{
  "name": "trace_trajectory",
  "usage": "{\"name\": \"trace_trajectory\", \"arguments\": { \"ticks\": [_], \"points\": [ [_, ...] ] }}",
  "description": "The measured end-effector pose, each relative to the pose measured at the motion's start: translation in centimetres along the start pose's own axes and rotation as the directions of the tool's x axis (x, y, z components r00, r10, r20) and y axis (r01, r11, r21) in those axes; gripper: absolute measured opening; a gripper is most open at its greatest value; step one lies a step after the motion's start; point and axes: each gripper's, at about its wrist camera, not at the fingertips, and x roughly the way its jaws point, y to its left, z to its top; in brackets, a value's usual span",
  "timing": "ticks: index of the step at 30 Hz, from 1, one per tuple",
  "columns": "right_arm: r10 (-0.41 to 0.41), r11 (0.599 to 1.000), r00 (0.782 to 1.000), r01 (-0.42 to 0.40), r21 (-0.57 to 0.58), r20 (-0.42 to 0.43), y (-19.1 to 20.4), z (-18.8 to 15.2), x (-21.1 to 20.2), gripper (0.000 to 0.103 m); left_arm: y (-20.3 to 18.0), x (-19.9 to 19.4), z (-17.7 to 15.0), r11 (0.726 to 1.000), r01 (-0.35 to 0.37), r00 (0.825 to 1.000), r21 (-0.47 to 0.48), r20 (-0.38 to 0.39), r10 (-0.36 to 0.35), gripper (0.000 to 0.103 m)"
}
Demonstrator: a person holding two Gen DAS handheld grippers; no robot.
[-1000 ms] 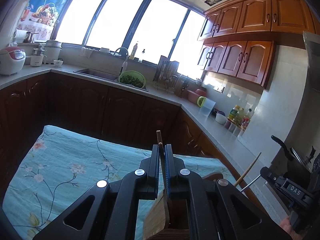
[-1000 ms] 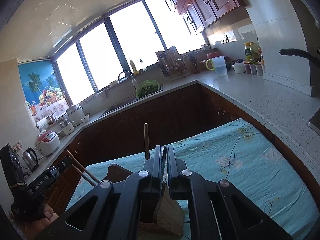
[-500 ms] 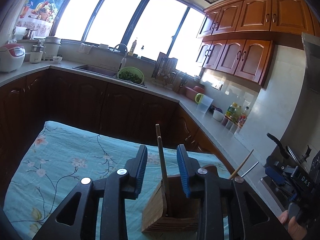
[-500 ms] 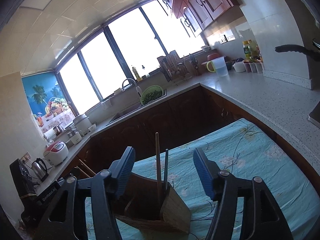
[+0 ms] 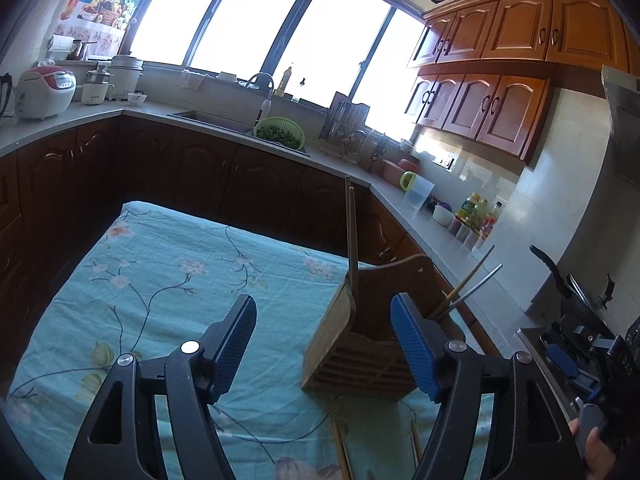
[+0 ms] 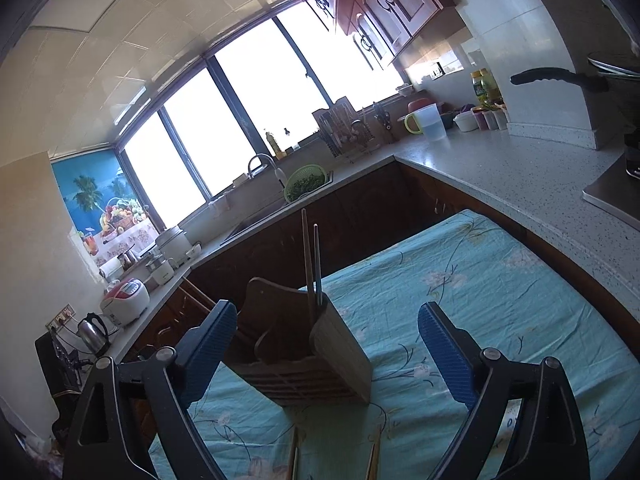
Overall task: Organize utensils
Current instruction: 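Insert the left gripper's chopstick into the caddy and open while the right gripper releases its own, then close the left gripper on a chopstick by the fork while the right gripper grasps another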
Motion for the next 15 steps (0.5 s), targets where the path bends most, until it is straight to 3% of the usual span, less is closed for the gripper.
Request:
{"name": "trace_trajectory", "arguments": {
  "ticks": [15],
  "points": [
    [-0.093, 0.994, 0.986, 0.1, 0.043, -0.14, -3.3, -7.9, -4.8, 0.094, 0.8, -7.0, -5.3, 0.999, -0.034, 0.993, -0.03, -0.117, 0.03, 0.07]
  ]
}}
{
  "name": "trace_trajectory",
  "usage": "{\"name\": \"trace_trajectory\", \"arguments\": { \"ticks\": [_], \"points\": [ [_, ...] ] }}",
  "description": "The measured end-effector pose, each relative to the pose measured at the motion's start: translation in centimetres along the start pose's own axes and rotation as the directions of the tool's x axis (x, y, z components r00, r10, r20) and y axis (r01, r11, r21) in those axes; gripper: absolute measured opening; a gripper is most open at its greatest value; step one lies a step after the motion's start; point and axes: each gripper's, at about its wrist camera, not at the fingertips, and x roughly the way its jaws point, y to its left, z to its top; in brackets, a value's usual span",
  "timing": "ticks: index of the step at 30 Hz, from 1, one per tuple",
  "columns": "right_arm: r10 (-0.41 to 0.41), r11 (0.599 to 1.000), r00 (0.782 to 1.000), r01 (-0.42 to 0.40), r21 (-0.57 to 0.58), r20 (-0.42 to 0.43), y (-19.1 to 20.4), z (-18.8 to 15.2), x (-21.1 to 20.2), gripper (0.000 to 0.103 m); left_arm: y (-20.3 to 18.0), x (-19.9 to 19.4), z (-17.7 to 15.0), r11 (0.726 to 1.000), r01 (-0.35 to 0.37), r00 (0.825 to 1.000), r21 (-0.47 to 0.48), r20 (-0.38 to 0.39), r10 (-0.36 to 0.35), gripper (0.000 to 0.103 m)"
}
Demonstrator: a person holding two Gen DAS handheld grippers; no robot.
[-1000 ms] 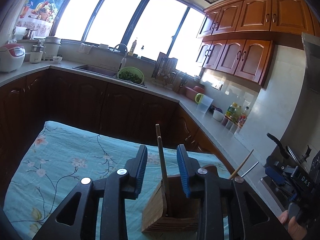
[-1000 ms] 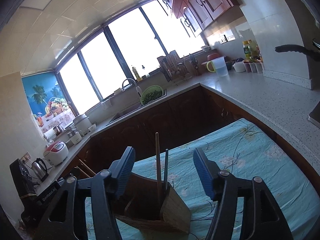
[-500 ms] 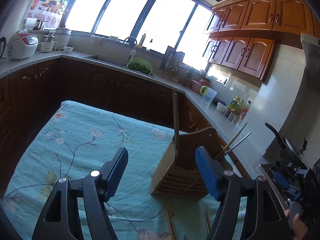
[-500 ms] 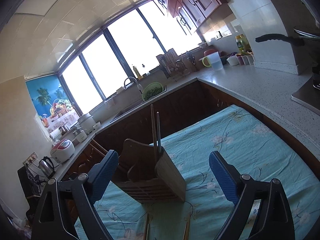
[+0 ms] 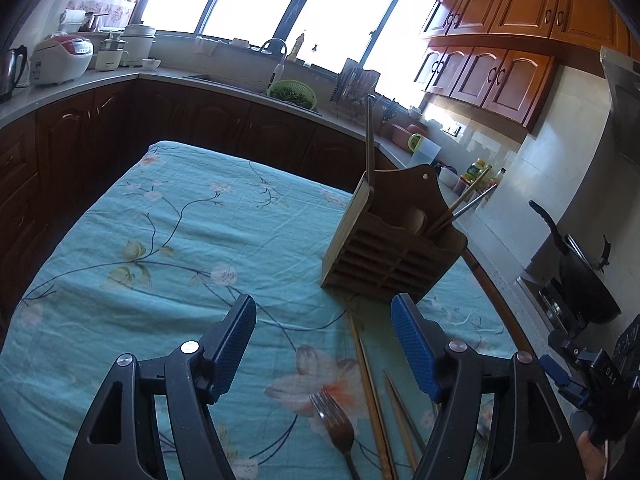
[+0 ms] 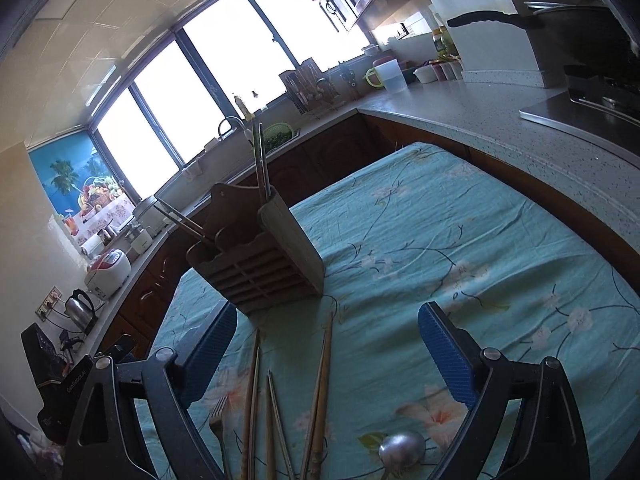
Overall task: Organize utensils
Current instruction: 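Close the left gripper on a chopstick by the fork while the right gripper grasps another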
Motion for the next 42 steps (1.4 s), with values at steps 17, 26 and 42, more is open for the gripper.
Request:
{"name": "trace_trajectory", "arguments": {
  "ticks": [17, 26, 42],
  "points": [
    [-0.036, 0.998, 0.996, 0.031, -0.054, -0.08, 0.2, -3.8, 0.3, 0.094, -0.5, -0.3, -1.9, 0.999, -0.043, 0.993, -0.004, -0.107, 0.042, 0.07],
    [-0.07, 0.993, 0.989, 0.057, -0.105, -0.127, 1.0, -3.5, 2.5, 0.073, -1.7, 2.3, -1.2, 0.998, -0.058, 0.981, 0.032, -0.185, 0.063, 0.068],
    [-0.122, 0.979, 0.95, 0.067, -0.194, -0.288, 2.8, -1.1, 11.8, 0.032, -4.9, 12.1, 2.8, 0.989, -0.03, 0.934, 0.144, -0.349, 0.079, 0.044]
  ]
}}
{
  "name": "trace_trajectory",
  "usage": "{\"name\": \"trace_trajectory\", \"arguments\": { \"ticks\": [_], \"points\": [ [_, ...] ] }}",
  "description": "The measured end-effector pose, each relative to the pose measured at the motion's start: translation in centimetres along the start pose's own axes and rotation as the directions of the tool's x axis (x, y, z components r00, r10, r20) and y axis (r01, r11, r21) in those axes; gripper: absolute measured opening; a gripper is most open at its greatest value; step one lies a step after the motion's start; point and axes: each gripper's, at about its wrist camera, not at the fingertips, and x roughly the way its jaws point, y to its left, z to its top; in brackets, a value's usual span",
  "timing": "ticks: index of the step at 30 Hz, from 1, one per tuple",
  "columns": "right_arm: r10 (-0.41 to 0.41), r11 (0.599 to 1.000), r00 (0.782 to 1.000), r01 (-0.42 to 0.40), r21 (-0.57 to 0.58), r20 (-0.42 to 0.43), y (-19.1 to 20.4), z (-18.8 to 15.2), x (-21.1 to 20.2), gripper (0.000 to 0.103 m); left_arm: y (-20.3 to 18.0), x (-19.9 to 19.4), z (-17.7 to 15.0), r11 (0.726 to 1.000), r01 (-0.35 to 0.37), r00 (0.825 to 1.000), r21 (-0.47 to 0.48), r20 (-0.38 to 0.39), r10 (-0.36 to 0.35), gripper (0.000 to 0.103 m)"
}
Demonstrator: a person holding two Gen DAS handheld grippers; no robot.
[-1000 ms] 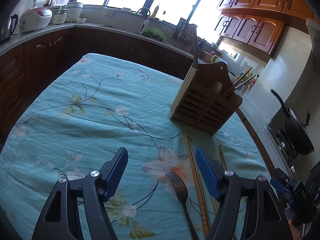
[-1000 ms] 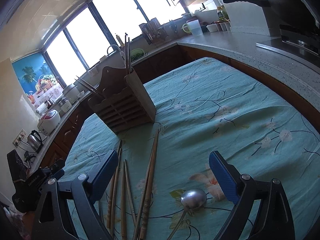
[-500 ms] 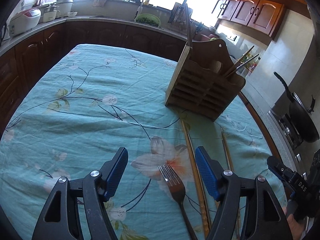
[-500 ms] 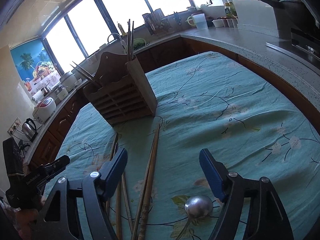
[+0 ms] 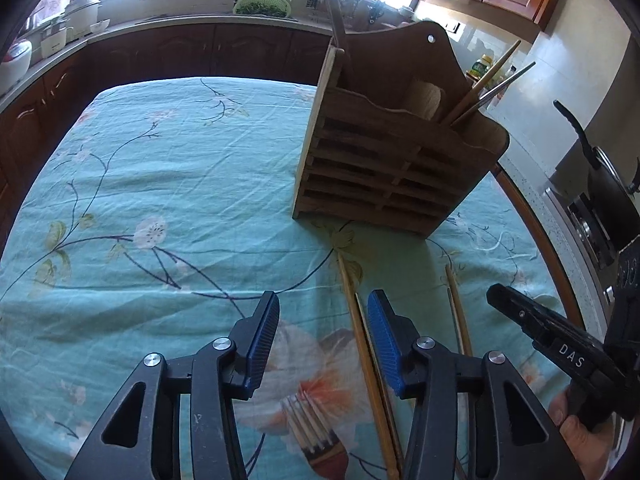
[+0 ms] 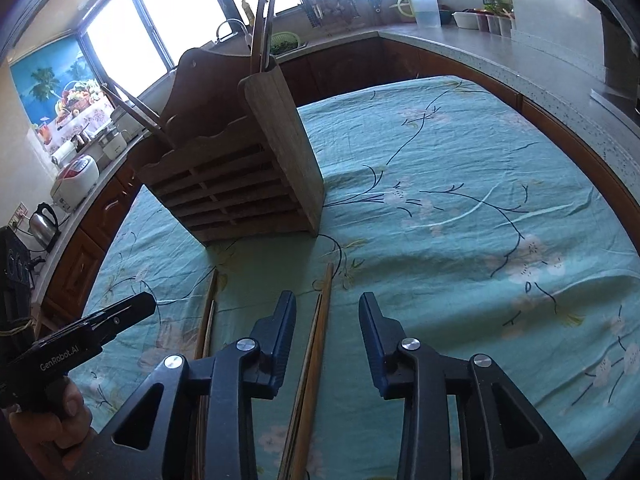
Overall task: Organize utensils
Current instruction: 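Close the left gripper on a chopstick by the fork while the right gripper grasps another, then lift the left gripper's chopstick over the caddy while the right gripper lifts its own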
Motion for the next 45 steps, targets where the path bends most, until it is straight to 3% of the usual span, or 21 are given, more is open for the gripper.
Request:
{"name": "trace_trajectory", "arguments": {
  "ticks": [11, 16, 20, 24, 33, 45],
  "points": [
    [-0.048, 0.997, 0.994, 0.042, -0.064, -0.103, 1.0, 1.7, 4.7, 0.012, -1.7, 7.0, 2.5, 0.996, -0.037, 0.991, 0.086, -0.127, 0.047, 0.034],
    [-0.074, 0.994, 0.992, 0.065, -0.088, -0.103, 1.2, 1.4, 5.5, 0.007, -2.7, 8.2, 3.0, 0.988, -0.076, 0.989, 0.138, -0.117, 0.092, 0.033],
    [-0.079, 0.993, 0.993, 0.07, -0.098, -0.092, 1.4, 1.0, 5.4, 0.006, -3.8, 8.9, 2.6, 0.971, -0.119, 0.987, 0.205, -0.084, 0.139, 0.008],
    [-0.034, 0.998, 0.995, 0.03, -0.047, -0.089, 0.9, 0.8, 4.8, 0.005, -3.4, 9.2, 2.9, 0.982, -0.07, 0.992, 0.177, -0.094, 0.088, 0.004],
    [0.053, 0.999, 0.998, -0.054, 0.006, 0.044, 0.5, 2.4, -1.9, 0.004, -1.5, 3.8, 3.1, 0.996, 0.042, 0.999, 0.077, 0.019, -0.044, 0.003],
    [0.124, 0.992, 0.972, -0.129, 0.01, 0.199, 1.0, 3.5, -10.3, 0.004, 0.4, -5.1, 0.6, 0.986, 0.166, 0.972, 0.019, 0.167, -0.167, 0.003]
  ]
}}
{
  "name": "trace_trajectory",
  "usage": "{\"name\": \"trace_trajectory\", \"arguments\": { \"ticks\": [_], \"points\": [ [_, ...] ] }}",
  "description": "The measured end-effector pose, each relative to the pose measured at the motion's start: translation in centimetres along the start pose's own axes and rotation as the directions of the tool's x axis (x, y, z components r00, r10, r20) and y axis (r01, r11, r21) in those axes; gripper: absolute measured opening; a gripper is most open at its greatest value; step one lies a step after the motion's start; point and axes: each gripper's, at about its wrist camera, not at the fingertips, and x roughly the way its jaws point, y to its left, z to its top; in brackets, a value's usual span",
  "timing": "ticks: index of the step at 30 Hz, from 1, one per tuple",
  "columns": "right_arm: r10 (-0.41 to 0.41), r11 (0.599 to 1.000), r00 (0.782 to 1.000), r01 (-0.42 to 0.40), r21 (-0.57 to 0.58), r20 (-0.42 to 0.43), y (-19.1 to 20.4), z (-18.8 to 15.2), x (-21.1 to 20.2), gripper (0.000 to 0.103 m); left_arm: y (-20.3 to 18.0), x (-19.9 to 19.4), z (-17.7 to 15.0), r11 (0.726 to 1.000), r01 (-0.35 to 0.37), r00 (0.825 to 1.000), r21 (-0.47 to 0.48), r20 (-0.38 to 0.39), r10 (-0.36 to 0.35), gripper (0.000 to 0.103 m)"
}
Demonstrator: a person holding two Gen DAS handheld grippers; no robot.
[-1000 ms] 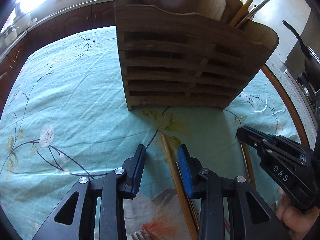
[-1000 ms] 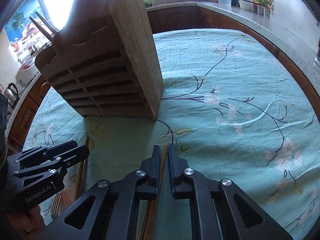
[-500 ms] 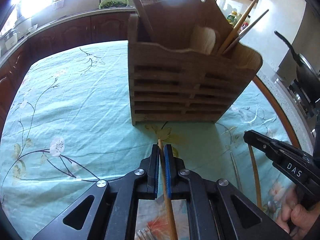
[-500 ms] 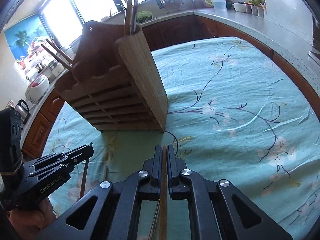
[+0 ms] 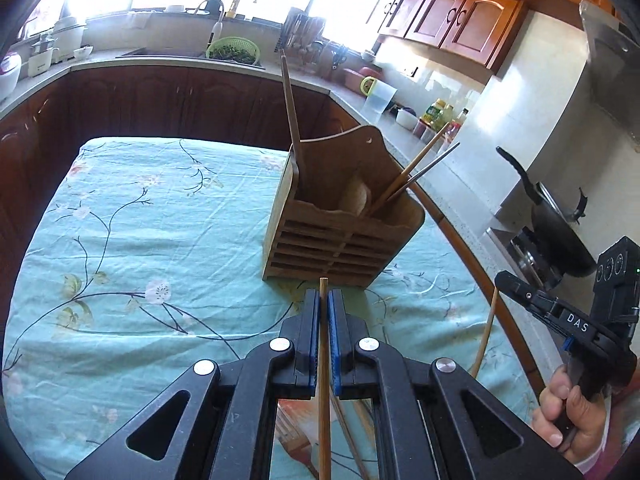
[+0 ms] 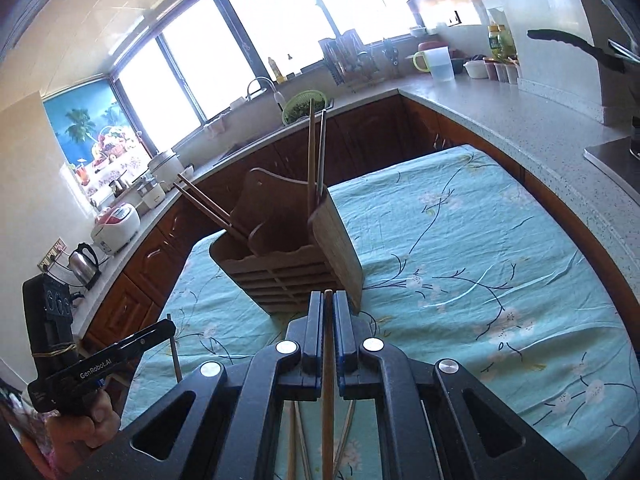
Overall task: Organize utensils
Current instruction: 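Lift the left gripper's chopstick over the caddy while the right gripper lifts its own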
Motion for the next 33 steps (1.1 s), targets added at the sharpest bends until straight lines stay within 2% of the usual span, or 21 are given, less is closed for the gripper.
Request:
{"name": "trace_trajectory", "arguments": {
  "ticks": [6, 11, 16, 27, 33],
  "points": [
    [0.009, 1.0, 0.999, -0.008, -0.013, 0.048, 0.7, 0.4, -2.5, 0.004, 0.4, -5.0, -0.1, 1.0, 0.028, 0.997, -0.008, 0.074, -0.027, 0.003],
    [0.014, 1.0, 0.994, -0.011, -0.029, 0.106, 1.5, 1.4, -4.6, 0.004, 1.0, -7.8, 0.3, 0.998, 0.054, 0.985, -0.024, 0.165, -0.049, 0.003],
    [0.018, 0.999, 0.987, -0.011, -0.042, 0.157, 2.3, 2.3, -6.0, 0.004, 1.5, -9.5, 0.1, 0.998, 0.058, 0.974, -0.032, 0.222, -0.049, 0.003],
    [0.022, 0.998, 0.979, -0.011, -0.056, 0.203, 3.3, 3.6, -6.1, 0.004, 1.9, -10.1, -0.1, 0.998, 0.054, 0.969, -0.04, 0.244, -0.043, 0.003],
    [0.028, 0.999, 0.974, -0.018, -0.049, 0.223, 3.1, 4.7, -5.9, 0.004, 1.6, -10.6, 1.0, 0.998, 0.06, 0.961, -0.037, 0.272, -0.047, 0.003]
  ]
}}
